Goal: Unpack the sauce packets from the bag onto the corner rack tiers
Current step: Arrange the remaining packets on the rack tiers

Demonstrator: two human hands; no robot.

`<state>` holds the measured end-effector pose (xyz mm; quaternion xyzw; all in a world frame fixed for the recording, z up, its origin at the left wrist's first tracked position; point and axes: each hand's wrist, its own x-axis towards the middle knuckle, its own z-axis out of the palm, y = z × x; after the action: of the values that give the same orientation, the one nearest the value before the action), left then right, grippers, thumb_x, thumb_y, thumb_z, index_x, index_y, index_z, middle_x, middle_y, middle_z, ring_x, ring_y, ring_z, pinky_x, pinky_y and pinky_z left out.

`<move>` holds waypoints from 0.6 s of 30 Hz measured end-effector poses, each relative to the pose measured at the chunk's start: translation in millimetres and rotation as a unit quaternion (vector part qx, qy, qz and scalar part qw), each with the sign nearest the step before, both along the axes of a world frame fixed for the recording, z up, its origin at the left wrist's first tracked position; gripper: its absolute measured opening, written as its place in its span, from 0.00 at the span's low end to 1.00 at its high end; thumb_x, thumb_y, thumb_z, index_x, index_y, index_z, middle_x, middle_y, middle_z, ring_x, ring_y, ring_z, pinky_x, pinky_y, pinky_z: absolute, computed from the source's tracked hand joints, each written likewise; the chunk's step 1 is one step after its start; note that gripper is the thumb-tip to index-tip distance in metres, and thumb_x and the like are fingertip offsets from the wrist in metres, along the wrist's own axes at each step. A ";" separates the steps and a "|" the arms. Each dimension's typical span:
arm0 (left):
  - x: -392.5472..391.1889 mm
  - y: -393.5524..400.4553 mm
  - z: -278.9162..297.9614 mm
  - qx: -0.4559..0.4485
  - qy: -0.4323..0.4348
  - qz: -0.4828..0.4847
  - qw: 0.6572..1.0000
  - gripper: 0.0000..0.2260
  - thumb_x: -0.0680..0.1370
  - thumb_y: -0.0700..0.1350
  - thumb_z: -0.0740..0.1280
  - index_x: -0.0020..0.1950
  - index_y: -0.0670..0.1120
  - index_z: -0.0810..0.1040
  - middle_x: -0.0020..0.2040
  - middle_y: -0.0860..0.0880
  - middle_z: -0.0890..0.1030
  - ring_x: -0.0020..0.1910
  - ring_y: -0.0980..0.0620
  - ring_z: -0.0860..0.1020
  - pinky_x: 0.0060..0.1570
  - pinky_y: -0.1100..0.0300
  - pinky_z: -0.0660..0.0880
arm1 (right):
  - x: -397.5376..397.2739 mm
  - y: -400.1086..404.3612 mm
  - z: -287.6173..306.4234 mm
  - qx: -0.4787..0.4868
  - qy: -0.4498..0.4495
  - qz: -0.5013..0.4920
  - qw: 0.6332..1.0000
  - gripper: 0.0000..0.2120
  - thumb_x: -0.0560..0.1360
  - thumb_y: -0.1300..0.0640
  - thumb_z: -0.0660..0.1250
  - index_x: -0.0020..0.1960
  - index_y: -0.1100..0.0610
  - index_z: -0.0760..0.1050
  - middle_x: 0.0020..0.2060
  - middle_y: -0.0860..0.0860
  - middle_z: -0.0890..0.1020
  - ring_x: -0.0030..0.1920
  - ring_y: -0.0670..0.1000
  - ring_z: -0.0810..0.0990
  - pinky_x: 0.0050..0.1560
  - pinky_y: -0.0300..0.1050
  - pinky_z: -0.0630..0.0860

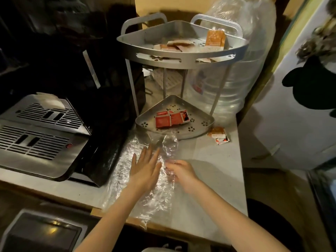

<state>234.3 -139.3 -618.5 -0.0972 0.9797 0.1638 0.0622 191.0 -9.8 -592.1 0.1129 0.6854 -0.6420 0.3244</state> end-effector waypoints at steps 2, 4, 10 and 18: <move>-0.4 -0.4 -7.7 -0.015 -0.005 -0.012 1.000 0.23 0.79 0.57 0.39 0.73 0.57 0.39 0.76 0.51 0.41 0.71 0.56 0.34 0.69 0.52 0.33 | -2.7 3.3 -3.3 0.065 0.042 0.033 0.996 0.03 0.73 0.57 0.68 0.42 0.57 0.77 0.41 0.56 0.83 0.34 0.50 0.79 0.40 0.47 0.78; -1.7 -2.3 -13.4 -0.023 -0.008 -0.019 1.000 0.23 0.79 0.57 0.39 0.73 0.57 0.38 0.75 0.52 0.39 0.70 0.56 0.34 0.69 0.52 0.32 | -5.1 5.6 -8.7 0.150 0.126 0.055 0.979 0.12 0.74 0.52 0.66 0.51 0.60 0.75 0.46 0.58 0.83 0.37 0.52 0.81 0.44 0.49 0.78; -6.5 -7.1 -25.7 -0.037 -0.007 -0.036 0.999 0.30 0.72 0.62 0.32 0.74 0.56 0.40 0.76 0.52 0.39 0.74 0.53 0.37 0.69 0.51 0.33 | -11.9 4.8 -15.3 0.387 0.487 0.140 0.771 0.31 0.71 0.56 0.69 0.70 0.58 0.61 0.67 0.55 0.71 0.67 0.55 0.69 0.63 0.48 0.70; -6.3 -10.9 -28.7 -0.042 -0.014 -0.049 0.998 0.31 0.72 0.64 0.32 0.74 0.56 0.40 0.76 0.52 0.39 0.73 0.53 0.36 0.69 0.51 0.33 | -30.0 8.5 -38.1 0.434 0.532 0.341 0.641 0.26 0.76 0.53 0.56 0.73 0.54 0.58 0.75 0.53 0.57 0.76 0.53 0.50 0.70 0.56 0.34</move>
<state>228.0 -150.2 -647.2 -0.0537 0.9883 0.1183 0.0800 161.0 -1.3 -630.2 -0.3624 0.9298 -0.0633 0.0133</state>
